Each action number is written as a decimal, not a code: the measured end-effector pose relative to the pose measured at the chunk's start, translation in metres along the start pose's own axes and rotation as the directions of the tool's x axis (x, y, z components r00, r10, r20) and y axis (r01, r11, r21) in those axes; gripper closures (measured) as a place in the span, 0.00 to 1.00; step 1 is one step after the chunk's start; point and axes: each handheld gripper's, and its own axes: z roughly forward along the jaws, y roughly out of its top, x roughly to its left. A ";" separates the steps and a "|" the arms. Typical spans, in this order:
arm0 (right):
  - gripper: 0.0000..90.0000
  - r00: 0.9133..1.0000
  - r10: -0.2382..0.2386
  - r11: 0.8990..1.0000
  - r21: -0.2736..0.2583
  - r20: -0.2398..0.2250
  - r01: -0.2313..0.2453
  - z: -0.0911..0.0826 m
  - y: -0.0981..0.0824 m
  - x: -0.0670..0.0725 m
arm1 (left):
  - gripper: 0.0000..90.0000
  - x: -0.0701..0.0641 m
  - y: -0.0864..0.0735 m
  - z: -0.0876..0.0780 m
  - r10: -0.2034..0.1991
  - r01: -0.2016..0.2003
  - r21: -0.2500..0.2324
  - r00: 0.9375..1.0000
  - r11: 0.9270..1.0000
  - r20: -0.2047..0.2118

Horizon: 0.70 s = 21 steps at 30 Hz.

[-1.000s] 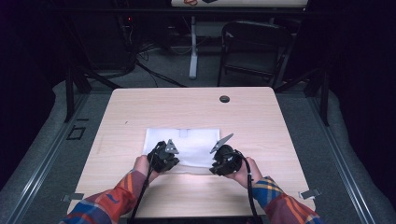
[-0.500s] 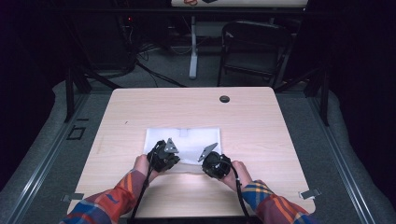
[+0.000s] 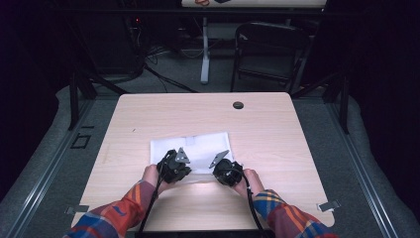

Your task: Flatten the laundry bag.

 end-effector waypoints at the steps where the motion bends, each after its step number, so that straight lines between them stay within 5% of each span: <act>1: 1.00 1.000 0.004 1.000 0.003 -0.002 -0.004 0.000 0.000 -0.001 | 0.98 0.000 0.000 0.000 0.000 0.000 -0.001 1.000 1.000 0.001; 21: 1.00 0.998 0.049 0.999 0.006 -0.046 -0.049 -0.001 -0.002 -0.006 | 0.98 0.009 0.007 -0.017 -0.064 0.062 -0.067 0.997 0.996 -0.034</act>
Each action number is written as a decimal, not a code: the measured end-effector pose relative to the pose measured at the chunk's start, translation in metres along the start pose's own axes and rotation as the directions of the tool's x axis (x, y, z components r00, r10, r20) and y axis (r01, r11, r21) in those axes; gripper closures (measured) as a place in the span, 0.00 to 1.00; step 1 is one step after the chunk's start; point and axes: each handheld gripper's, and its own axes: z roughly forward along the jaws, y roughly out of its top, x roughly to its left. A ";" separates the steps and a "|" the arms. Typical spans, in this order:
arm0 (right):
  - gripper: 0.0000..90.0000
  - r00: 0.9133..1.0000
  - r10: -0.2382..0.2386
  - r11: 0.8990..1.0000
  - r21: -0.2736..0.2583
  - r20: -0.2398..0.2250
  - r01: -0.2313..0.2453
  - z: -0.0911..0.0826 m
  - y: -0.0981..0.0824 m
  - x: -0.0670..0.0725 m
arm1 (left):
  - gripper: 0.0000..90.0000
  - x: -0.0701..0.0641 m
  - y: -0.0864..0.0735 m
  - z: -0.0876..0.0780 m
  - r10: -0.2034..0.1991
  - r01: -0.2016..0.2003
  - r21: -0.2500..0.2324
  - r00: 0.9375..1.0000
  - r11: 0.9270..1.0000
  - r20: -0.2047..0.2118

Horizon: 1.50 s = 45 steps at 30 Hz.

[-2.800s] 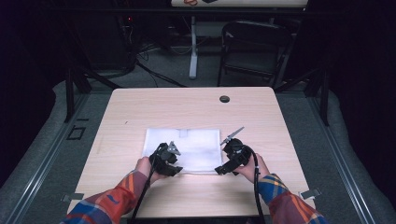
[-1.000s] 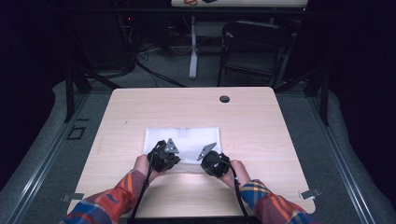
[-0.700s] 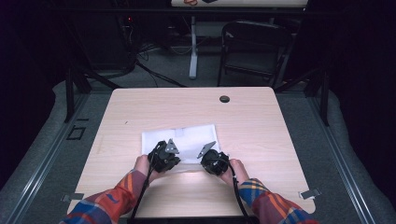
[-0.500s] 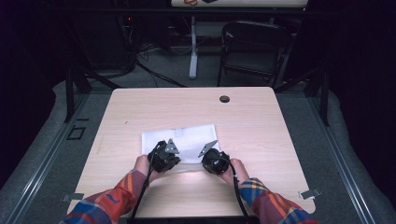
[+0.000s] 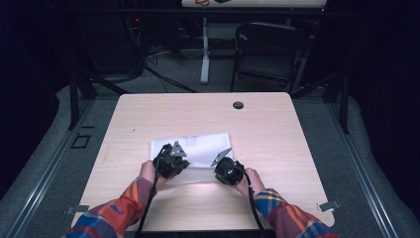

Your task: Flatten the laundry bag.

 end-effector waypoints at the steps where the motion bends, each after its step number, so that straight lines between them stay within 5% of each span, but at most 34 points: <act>1: 1.00 1.000 0.000 1.000 0.003 0.000 0.000 0.000 0.000 0.000 | 0.98 0.000 0.001 -0.001 0.000 0.000 -0.001 1.000 1.000 -0.005; 20: 1.00 0.999 -0.030 0.999 0.044 -0.009 0.031 -0.006 -0.004 0.006 | 0.98 0.011 0.016 -0.016 -0.044 0.043 -0.047 0.999 0.998 -0.014; 26: 1.00 0.999 -0.047 0.998 -0.040 0.022 0.048 -0.011 0.004 0.010 | 0.98 0.009 0.016 -0.013 -0.036 0.035 -0.043 0.999 0.998 -0.012; 32: 1.00 0.998 -0.051 0.999 -0.009 0.030 0.052 0.003 0.004 0.010 | 0.98 0.009 0.015 -0.012 -0.033 0.033 -0.043 0.999 0.999 -0.017; 45: 1.00 0.999 -0.038 0.999 -0.014 -0.001 0.038 0.002 0.002 0.009 | 0.98 0.017 0.020 -0.019 -0.052 0.051 -0.044 0.998 0.998 -0.022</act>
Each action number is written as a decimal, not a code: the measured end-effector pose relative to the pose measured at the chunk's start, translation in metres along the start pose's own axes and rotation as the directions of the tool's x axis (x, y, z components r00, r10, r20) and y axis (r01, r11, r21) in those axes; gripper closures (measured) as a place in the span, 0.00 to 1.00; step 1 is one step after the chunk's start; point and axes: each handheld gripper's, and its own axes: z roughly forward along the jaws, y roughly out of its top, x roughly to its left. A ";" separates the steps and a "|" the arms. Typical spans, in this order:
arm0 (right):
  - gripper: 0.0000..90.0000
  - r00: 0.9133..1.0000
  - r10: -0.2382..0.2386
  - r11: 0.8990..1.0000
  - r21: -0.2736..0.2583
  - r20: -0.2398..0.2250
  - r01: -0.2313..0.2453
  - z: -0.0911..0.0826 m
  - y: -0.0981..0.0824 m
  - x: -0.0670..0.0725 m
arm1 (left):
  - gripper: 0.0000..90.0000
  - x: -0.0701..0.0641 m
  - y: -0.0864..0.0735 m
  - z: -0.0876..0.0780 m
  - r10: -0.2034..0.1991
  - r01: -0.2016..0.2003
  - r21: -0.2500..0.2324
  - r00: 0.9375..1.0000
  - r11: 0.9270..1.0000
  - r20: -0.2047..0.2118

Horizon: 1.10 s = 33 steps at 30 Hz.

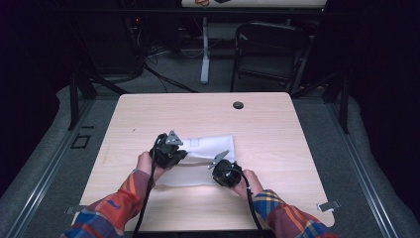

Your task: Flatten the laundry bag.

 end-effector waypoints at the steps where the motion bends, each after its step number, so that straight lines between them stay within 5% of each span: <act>1: 1.00 1.000 -0.004 1.000 0.007 -0.005 0.005 -0.001 0.000 0.000 | 0.98 0.001 0.001 0.000 0.000 0.000 -0.001 1.000 1.000 -0.004; 15: 1.00 0.999 -0.012 0.999 0.029 -0.043 0.013 -0.004 -0.003 0.002 | 0.98 0.012 0.017 -0.002 -0.008 0.008 -0.003 0.999 1.000 -0.035; 33: 1.00 0.997 -0.018 0.999 0.044 -0.079 0.021 -0.008 -0.007 0.001 | 0.98 0.033 0.050 -0.015 0.013 -0.016 -0.026 0.991 1.000 -0.130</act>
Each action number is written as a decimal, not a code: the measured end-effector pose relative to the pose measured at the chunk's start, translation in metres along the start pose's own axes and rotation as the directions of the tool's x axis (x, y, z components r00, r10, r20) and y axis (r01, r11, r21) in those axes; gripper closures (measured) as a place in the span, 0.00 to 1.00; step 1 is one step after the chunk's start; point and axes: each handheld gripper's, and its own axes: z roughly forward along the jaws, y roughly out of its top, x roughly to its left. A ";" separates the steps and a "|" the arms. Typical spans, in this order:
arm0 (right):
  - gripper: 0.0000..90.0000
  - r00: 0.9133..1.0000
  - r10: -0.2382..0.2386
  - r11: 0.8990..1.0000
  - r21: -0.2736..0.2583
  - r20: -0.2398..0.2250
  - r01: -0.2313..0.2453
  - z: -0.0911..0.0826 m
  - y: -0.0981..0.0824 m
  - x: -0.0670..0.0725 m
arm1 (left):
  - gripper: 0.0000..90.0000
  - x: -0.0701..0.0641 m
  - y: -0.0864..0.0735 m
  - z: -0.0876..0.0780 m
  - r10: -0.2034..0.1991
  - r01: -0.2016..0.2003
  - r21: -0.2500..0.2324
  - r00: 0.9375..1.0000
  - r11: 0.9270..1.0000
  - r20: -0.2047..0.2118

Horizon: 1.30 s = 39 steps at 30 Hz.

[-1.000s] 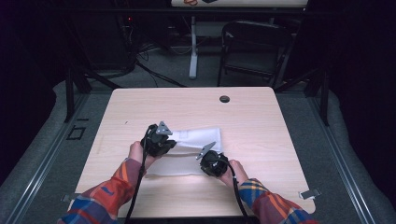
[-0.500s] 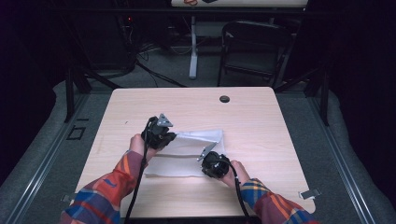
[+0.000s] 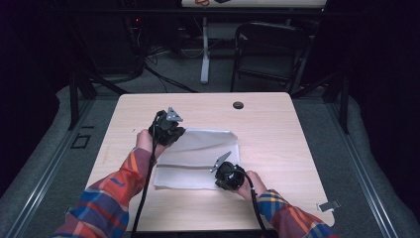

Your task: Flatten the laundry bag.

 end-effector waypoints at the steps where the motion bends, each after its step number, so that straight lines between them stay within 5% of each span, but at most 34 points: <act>1: 1.00 1.000 -0.002 1.000 0.000 -0.004 0.002 0.000 0.000 0.000 | 0.98 0.002 0.002 0.000 0.003 -0.003 0.000 1.000 1.000 -0.004; 20: 1.00 0.997 -0.045 0.999 0.015 -0.069 0.046 0.001 0.002 0.014 | 0.98 0.031 0.027 -0.001 -0.021 0.019 -0.020 0.994 1.000 -0.110; 39: 1.00 0.995 -0.022 1.000 0.016 -0.095 0.024 0.002 0.006 0.018 | 0.95 0.045 0.042 0.050 -0.077 0.075 -0.014 0.984 0.997 -0.161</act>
